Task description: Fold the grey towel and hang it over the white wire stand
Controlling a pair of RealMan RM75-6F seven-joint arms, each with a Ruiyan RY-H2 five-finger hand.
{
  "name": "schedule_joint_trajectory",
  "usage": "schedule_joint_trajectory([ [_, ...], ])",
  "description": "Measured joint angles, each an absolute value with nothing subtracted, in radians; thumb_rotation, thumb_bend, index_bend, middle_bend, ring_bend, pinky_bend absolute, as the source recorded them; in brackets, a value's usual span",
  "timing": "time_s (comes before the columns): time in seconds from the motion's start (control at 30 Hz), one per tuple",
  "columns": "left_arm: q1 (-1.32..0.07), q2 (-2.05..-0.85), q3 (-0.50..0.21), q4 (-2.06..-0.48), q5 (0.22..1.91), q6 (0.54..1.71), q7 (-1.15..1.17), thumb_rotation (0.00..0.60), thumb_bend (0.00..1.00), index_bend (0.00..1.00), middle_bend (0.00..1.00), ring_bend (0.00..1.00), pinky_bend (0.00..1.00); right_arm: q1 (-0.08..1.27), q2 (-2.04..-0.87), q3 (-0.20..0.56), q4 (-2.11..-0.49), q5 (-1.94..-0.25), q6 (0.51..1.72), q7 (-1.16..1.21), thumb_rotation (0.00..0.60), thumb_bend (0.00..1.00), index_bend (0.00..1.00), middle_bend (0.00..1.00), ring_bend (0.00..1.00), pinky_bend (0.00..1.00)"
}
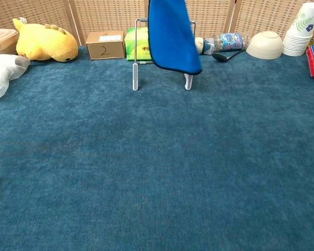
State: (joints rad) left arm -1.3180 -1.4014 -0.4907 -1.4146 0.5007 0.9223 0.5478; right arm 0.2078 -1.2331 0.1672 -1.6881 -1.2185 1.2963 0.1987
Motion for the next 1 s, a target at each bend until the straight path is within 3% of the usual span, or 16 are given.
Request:
schedule_joint_trajectory([
  [0.53,-1.422,-1.485,-0.494,-1.211,0.387,0.904,0.604,0.6,0.53,0.76,0.29,0.08,0.0,0.187,-1.235,0.168,-1.686,-1.22,1.3,0.205,0.6,0.26,0.03,0.03,0.0,0.0],
  [1.0,-1.398,-1.422,-0.485,-1.307,0.36,0.923,0.623,0.6,0.53,0.76,0.29,0.07,0.0,0.19,-1.246,0.175,-1.667,-1.225,1.282,0.217,0.6,0.26,0.02,0.03,0.0,0.0],
])
